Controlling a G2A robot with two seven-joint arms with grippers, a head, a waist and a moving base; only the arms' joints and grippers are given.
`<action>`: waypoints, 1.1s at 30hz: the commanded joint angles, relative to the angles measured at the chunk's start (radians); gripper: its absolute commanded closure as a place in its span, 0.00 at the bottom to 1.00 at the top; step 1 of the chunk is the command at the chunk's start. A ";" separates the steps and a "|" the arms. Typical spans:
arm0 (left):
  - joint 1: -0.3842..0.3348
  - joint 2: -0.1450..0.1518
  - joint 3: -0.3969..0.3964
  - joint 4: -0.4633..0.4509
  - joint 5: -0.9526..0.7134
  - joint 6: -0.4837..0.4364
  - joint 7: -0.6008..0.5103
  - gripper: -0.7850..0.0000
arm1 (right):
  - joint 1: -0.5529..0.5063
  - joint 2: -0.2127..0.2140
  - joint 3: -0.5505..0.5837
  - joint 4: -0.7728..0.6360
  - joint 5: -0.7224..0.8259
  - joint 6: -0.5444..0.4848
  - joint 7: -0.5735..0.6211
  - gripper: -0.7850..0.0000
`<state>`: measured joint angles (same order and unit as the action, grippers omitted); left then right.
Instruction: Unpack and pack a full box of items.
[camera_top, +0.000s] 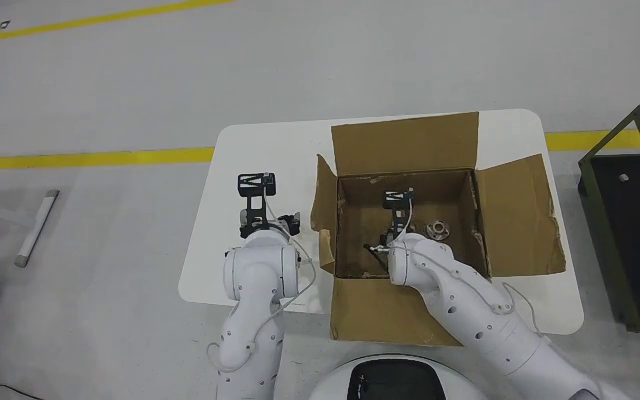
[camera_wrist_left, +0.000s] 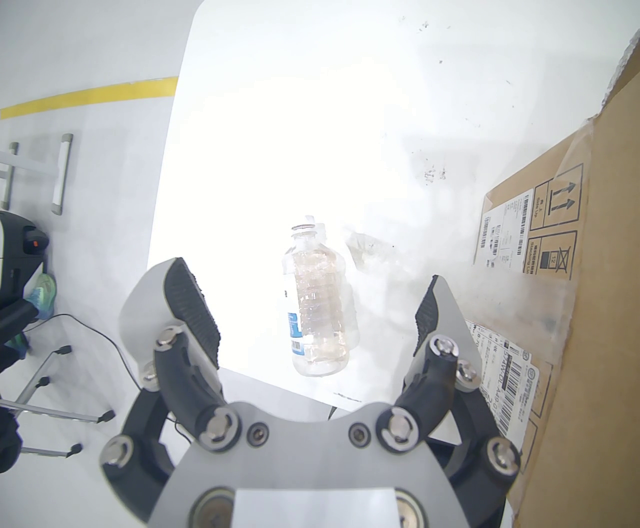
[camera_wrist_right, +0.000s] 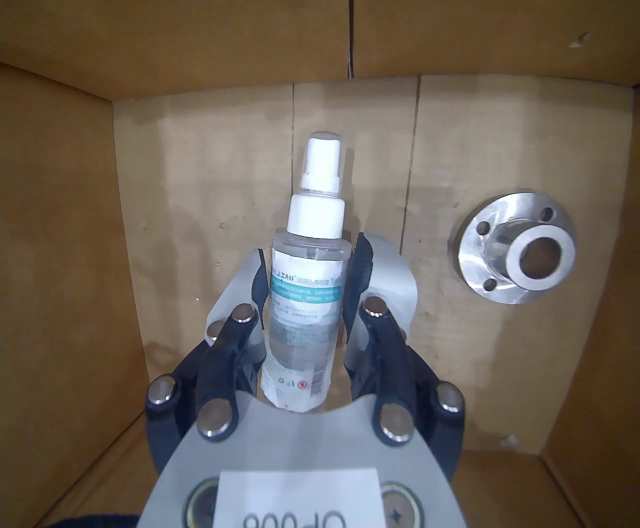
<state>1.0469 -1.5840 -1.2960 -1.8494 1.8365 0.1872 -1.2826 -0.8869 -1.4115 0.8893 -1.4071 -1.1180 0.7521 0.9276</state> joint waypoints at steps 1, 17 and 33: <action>0.000 0.000 0.000 0.000 0.000 0.000 0.000 0.00 | 0.003 -0.003 -0.002 0.010 0.001 -0.002 0.001 0.55; 0.000 0.000 0.000 0.000 0.000 0.000 0.000 0.00 | 0.023 -0.026 0.030 0.048 0.030 -0.034 0.015 1.00; 0.000 0.000 0.000 0.000 0.000 0.000 0.000 0.00 | -0.320 0.043 0.429 -0.529 0.151 -0.308 -0.125 1.00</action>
<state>1.0469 -1.5840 -1.2960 -1.8494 1.8365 0.1872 -1.2826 -1.1819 -1.3721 1.2874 -1.9101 -0.9781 0.4734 0.8100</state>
